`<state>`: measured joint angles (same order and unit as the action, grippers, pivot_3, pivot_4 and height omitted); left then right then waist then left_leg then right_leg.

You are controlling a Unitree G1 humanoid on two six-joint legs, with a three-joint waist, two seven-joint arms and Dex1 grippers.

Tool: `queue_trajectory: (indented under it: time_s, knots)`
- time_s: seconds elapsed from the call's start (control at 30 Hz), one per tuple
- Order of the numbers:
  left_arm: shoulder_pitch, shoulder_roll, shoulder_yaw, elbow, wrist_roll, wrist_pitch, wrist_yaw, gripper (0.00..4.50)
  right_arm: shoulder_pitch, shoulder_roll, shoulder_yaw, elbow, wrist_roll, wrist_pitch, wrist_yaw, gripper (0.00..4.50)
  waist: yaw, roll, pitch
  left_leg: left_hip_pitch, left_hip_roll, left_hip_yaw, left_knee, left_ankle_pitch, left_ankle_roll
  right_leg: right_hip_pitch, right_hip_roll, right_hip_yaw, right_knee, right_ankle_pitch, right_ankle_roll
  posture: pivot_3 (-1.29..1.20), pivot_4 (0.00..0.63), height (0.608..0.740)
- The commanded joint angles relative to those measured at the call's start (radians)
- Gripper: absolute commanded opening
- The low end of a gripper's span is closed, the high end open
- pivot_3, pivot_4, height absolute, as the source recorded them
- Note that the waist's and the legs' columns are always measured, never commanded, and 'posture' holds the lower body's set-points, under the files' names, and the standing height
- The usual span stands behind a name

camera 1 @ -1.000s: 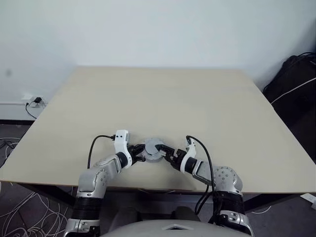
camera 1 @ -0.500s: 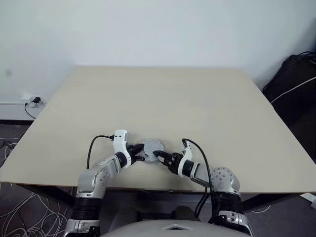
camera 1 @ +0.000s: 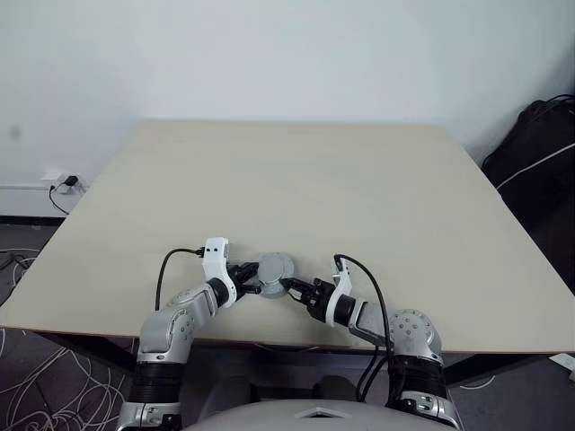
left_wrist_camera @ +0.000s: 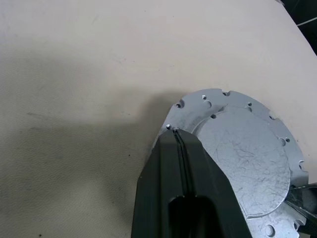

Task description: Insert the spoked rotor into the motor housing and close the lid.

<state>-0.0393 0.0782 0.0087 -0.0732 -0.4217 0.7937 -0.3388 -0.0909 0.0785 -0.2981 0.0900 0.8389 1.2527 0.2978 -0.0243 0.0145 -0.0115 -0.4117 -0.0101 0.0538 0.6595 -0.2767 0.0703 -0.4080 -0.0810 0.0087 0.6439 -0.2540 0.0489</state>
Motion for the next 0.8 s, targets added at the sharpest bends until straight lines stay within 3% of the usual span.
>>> queue_trajectory:
  time_s: [0.03,0.37,0.53,0.7,0.8]
  knots:
    - [0.009,-0.023,-0.037,-0.016,-0.017,-0.006,-0.023,0.0,-0.009,0.036,0.009,-0.026,0.025,-0.008,-0.011,1.3,0.0,0.0,0.0,0.0,0.0,0.0,0.0,0.0,0.0,0.0,0.0,0.0,0.0,0.0,0.0,0.0,0.0,0.74]
    - [0.092,-0.053,-0.004,-0.134,-0.058,-0.171,-0.064,0.0,0.013,0.044,0.003,-0.03,0.05,-0.04,-0.035,1.3,0.001,0.001,0.002,-0.002,0.0,0.0,0.0,0.0,0.0,-0.002,0.0,0.0,-0.001,0.0,0.0,0.0,0.0,0.74]
    - [0.205,-0.148,0.085,-0.217,-0.133,-0.262,-0.009,0.0,0.031,0.049,-0.01,-0.041,0.081,-0.052,-0.049,1.3,0.001,0.002,0.002,-0.002,0.0,0.0,0.0,0.0,0.0,-0.001,0.0,0.0,-0.002,0.0,0.0,0.0,0.0,0.74]
    - [0.343,-0.19,0.147,-0.269,-0.425,-0.172,-0.067,0.0,0.045,0.045,-0.02,-0.054,0.125,-0.055,-0.066,1.3,0.003,0.003,0.005,-0.002,0.001,0.0,-0.002,0.0,0.0,-0.002,0.0,0.0,-0.002,-0.001,-0.001,0.0,0.0,0.74]
    - [0.398,-0.198,0.147,-0.258,-0.519,-0.124,-0.031,0.79,0.047,0.045,-0.026,-0.061,0.151,-0.054,-0.079,1.3,0.005,0.002,0.008,-0.003,0.0,0.0,0.0,0.0,0.001,-0.002,0.0,0.0,-0.003,-0.001,-0.001,0.0,0.0,0.74]
